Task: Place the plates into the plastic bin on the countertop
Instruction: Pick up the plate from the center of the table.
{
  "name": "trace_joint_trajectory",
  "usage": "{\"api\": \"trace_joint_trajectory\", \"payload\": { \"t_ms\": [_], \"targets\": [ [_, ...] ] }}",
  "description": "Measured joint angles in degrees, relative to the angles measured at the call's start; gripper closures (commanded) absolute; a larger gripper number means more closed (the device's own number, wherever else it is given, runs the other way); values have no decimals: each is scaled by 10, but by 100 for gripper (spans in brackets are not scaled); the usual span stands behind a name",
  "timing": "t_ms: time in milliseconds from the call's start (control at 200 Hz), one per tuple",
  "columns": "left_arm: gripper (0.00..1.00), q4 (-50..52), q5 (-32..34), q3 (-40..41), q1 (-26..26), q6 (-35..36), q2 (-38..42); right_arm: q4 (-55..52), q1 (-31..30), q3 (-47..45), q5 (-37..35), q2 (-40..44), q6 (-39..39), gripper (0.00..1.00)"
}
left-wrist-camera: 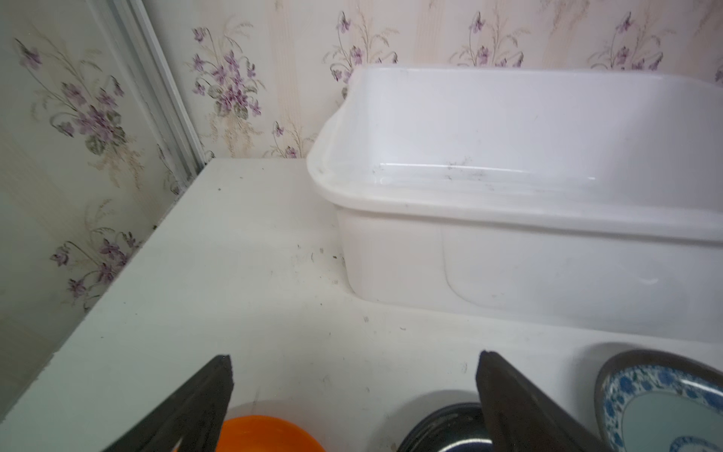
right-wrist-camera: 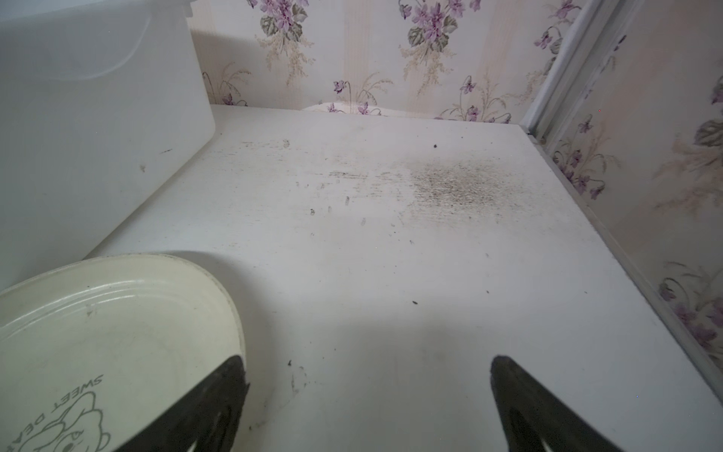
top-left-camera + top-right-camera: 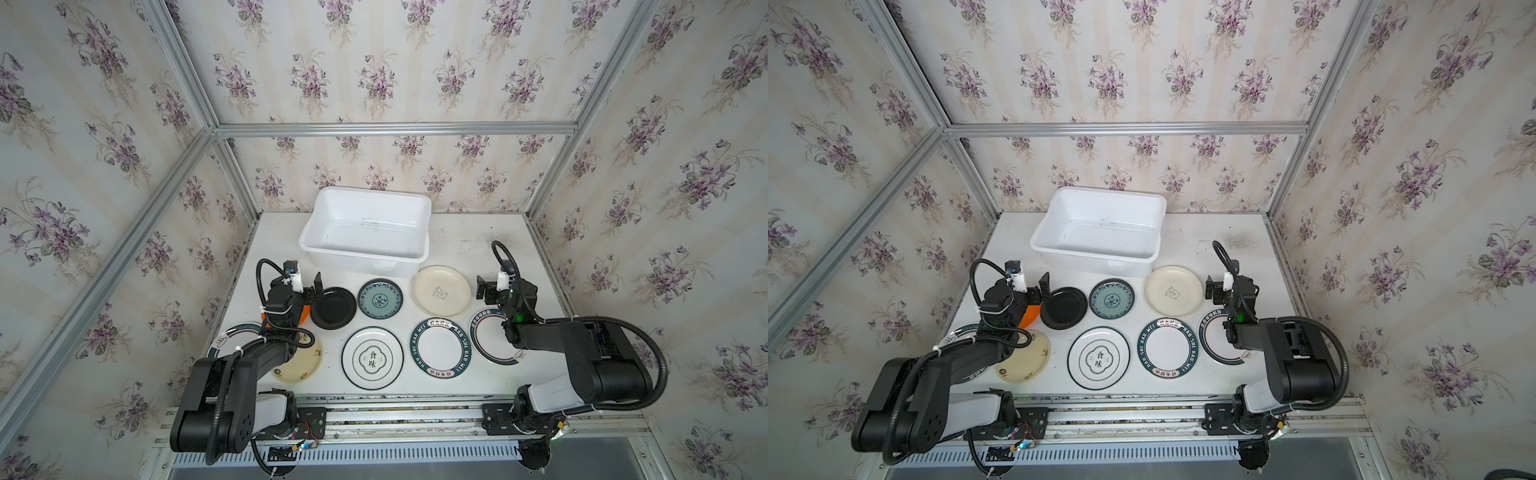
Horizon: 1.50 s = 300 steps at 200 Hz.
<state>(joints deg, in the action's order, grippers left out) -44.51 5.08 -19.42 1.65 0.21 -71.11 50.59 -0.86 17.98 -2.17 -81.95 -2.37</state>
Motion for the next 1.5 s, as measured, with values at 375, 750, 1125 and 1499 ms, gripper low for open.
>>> {"api": "trace_joint_trajectory", "payload": {
  "t_ms": [375,750,1125,1499],
  "targets": [
    [1,182,130,-47,16,-86,130,-210,-16,44,-94,279,80,6],
    [1,343,167,-46,87,-157,288,-628,-16,131,-48,372,202,5],
    [1,490,165,-68,161,-224,362,-854,-16,249,60,282,233,8],
    [1,566,104,-116,187,-259,347,-886,-16,295,228,124,202,11]
  ]
}}
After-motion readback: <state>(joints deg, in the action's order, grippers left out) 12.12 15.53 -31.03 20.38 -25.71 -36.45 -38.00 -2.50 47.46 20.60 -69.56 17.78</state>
